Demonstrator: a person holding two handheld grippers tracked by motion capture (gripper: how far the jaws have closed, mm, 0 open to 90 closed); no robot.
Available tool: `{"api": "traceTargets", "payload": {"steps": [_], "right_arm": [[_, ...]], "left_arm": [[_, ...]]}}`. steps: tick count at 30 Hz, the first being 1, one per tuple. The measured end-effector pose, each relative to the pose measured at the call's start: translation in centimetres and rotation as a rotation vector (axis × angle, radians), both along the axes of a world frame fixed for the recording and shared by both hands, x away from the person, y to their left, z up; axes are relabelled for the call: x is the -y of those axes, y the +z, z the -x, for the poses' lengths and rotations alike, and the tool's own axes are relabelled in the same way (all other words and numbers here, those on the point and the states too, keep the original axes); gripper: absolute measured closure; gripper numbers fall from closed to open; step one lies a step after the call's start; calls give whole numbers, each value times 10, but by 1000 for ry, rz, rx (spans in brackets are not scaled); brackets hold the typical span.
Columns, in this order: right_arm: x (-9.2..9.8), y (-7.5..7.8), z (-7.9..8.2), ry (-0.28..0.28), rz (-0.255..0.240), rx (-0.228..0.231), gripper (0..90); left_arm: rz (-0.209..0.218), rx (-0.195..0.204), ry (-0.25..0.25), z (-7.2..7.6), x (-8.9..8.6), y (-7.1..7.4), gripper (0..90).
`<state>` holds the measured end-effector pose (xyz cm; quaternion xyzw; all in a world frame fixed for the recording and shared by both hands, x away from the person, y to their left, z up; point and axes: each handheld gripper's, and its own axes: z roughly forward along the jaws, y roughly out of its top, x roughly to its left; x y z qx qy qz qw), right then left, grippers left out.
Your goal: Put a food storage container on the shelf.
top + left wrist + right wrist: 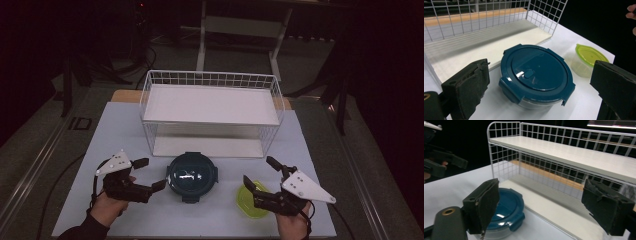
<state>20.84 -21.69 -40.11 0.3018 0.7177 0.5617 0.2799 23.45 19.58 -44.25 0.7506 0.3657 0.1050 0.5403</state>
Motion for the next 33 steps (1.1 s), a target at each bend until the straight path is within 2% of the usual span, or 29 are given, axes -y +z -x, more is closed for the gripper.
{"api": "traceTargets", "payload": {"steps": [3,5,8,10,13,15,16,19,21,22,24,26,27,29,31,33], "right_arm": [[-9,2,-12,30,32,-50,151],[-17,0,-20,48,62,-96,196],[-27,-4,-31,114,68,-164,203],[-31,-5,-34,123,81,-177,200],[-44,-11,-48,151,104,-201,176],[-48,-13,-55,176,85,-235,176],[-48,-13,-55,176,85,-235,176],[-53,-16,-69,161,95,-308,175],[-55,-19,-77,146,110,-374,138],[-55,-19,-77,146,110,-374,138],[-58,-24,-85,147,117,-430,109],[-61,-32,-95,100,104,-510,108],[-61,-32,-95,100,104,-510,108],[-62,-37,-100,90,100,-551,109],[-61,-43,-106,95,53,-647,138],[-61,-48,-110,97,39,-703,143]], "left_arm": [[-10,4,5,-4,2,1,17],[-11,1,6,-6,3,1,17],[-10,-1,14,-10,4,0,17],[-14,-3,16,-12,4,-1,17],[-11,-27,26,-19,3,-6,17],[-16,-39,36,-23,3,-8,17],[-16,-39,36,-23,3,-8,17],[-19,-83,38,-31,2,-13,17],[-31,-101,52,-35,2,-17,17],[-31,-101,52,-35,2,-17,17],[-34,-131,61,-40,1,-21,17],[-25,-158,66,-43,2,-25,18],[-26,-176,66,-45,2,-27,18],[-19,-207,65,-47,3,-31,17],[4,-252,71,-50,3,-35,18],[29,-291,70,-52,1,-39,17]]}}
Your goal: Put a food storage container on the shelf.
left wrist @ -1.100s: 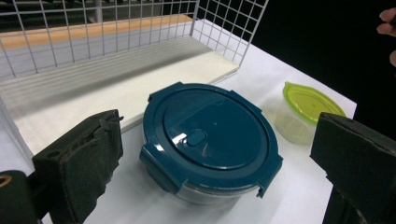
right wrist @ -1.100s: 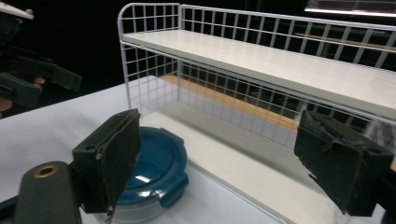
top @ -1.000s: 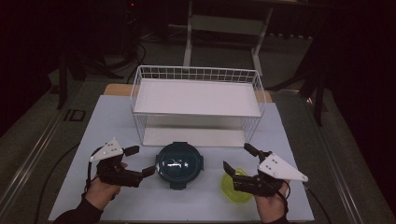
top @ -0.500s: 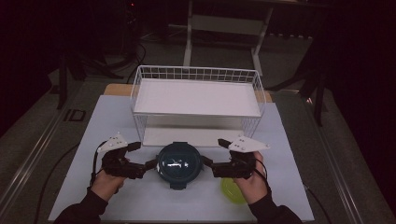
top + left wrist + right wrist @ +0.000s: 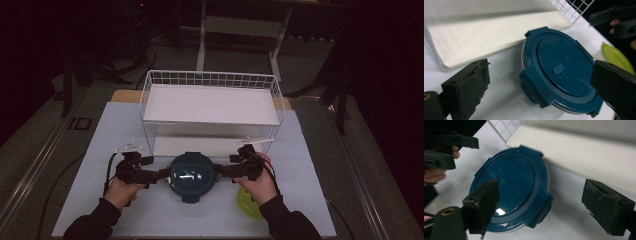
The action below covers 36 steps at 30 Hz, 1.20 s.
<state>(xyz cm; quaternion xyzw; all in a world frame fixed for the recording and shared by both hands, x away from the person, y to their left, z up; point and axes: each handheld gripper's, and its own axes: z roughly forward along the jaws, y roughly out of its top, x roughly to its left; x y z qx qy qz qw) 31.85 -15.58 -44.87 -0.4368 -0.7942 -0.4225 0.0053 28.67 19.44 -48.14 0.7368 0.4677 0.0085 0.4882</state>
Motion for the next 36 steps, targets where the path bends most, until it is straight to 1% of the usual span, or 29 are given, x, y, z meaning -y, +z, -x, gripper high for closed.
{"api": "traceTargets", "payload": {"steps": [1,2,3,5,7,8,9,10,11,13,14,15,16,17,18,20,21,22,23,25,26,27,28,33,34,36], "right_arm": [[0,-2,-2,-10,-4,-37,153],[-1,-5,-4,-15,-4,-69,173],[-1,-7,-5,-16,-2,-86,177],[-2,-11,-8,-31,-4,-135,196],[-1,-14,-11,-39,-3,-177,205],[-2,-16,-13,-47,-8,-207,218],[-1,-18,-15,-49,-18,-246,224],[-1,-20,-16,-52,-27,-277,229],[-1,-22,-17,-54,-26,-296,237],[-2,-25,-20,-55,-41,-352,249],[-2,-27,-21,-55,-40,-362,258],[-2,-27,-21,-55,-40,-362,258],[-2,-28,-22,-58,-43,-389,273],[-2,-31,-25,-64,-54,-431,293],[-2,-32,-25,-65,-46,-437,306],[-3,-34,-27,-67,-52,-464,329],[-3,-34,-27,-70,-52,-474,339],[-3,-34,-28,-70,-50,-476,354],[-3,-35,-28,-72,-57,-487,364],[-3,-36,-29,-78,-60,-499,375],[-3,-37,-29,-80,-61,-507,384],[-3,-38,-30,-79,-66,-521,388],[-3,-38,-30,-80,-68,-526,396],[-4,-41,-31,-88,-63,-554,444],[-4,-42,-31,-92,-58,-558,455],[-4,-43,-32,-90,-72,-583,461]], "left_arm": [[12,-24,0,-2,-1,-2,18],[17,-37,-2,-2,-2,-3,18],[22,-54,2,-3,-2,-4,21],[33,-81,1,-4,-4,-7,39],[50,-111,3,-6,-5,-9,69],[58,-134,11,-7,-5,-11,83],[71,-151,11,-8,-6,-13,101],[81,-161,16,-9,-6,-14,117],[88,-171,21,-9,-7,-15,134],[84,-184,22,-10,-6,-17,143],[83,-192,24,-11,-6,-18,151],[83,-192,24,-11,-6,-18,163],[81,-219,40,-12,-5,-21,163],[79,-227,44,-12,-4,-22,203],[78,-237,44,-12,-4,-23,215],[88,-261,51,-13,-3,-26,236],[92,-274,59,-13,-2,-27,261],[102,-287,60,-14,-2,-28,276],[113,-299,61,-14,-3,-29,291],[158,-330,61,-16,-5,-32,327],[170,-348,55,-17,-5,-34,363],[167,-355,54,-17,-5,-35,380],[176,-366,58,-17,-5,-36,383],[212,-417,39,-19,-2,-39,424],[229,-431,35,-19,-2,-40,438],[236,-444,27,-20,-2,-40,470]]}}
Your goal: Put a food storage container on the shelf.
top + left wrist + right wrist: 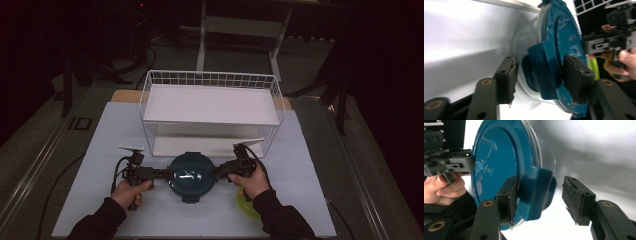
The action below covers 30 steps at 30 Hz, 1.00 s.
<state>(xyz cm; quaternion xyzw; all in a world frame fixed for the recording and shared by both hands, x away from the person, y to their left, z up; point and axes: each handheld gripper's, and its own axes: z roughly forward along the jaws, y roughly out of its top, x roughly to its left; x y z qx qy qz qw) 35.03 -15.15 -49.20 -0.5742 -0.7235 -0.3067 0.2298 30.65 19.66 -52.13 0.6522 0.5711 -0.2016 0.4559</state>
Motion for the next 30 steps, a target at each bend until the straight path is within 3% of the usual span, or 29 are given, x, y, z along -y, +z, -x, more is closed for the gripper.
{"api": "traceTargets", "payload": {"steps": [7,10,14,21,30], "right_arm": [[1,-2,-2,-17,-38,-43,521],[2,-5,-5,-33,-67,-87,526],[4,-8,-7,-40,-90,-121,533],[5,-10,-6,-46,-103,-119,541],[4,-5,-4,6,-96,-76,546]], "left_arm": [[49,-37,-17,-3,-2,-4,505],[84,-53,-30,-5,-4,-8,517],[70,-56,-32,-6,-4,-6,520],[67,-83,-23,-5,-4,-4,529],[39,-84,-16,0,-3,3,542]]}}
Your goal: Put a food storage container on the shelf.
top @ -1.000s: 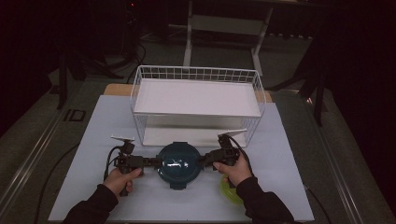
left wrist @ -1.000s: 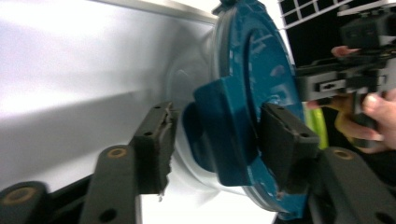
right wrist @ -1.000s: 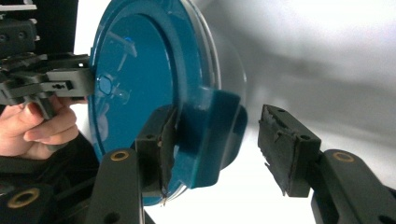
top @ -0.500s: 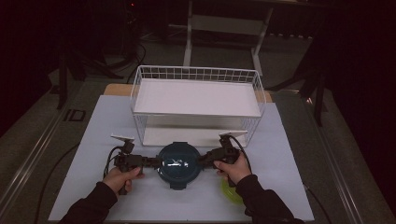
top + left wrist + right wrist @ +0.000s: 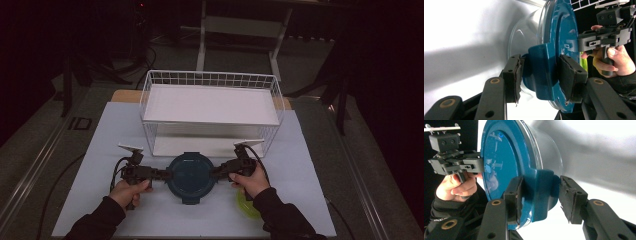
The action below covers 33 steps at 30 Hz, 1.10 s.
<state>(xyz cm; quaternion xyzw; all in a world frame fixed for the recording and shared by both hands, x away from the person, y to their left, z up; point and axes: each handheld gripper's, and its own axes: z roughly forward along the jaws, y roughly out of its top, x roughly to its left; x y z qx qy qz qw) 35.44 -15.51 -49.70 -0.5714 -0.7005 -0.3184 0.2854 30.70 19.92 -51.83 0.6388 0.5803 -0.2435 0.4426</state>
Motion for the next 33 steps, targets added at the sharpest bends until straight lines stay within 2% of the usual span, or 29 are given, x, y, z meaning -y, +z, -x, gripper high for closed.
{"api": "traceTargets", "payload": {"steps": [7,11,16,25,33], "right_arm": [[-1,2,3,-2,2,19,548],[-4,9,4,13,22,48,548],[-3,14,6,17,25,61,549],[-1,33,9,26,15,110,549],[3,48,14,18,2,133,549]], "left_arm": [[-7,-8,11,5,0,3,550],[-6,-18,7,8,0,4,553],[-5,-5,3,10,1,9,556],[-8,30,1,10,2,29,559],[-19,58,6,13,6,49,561]]}}
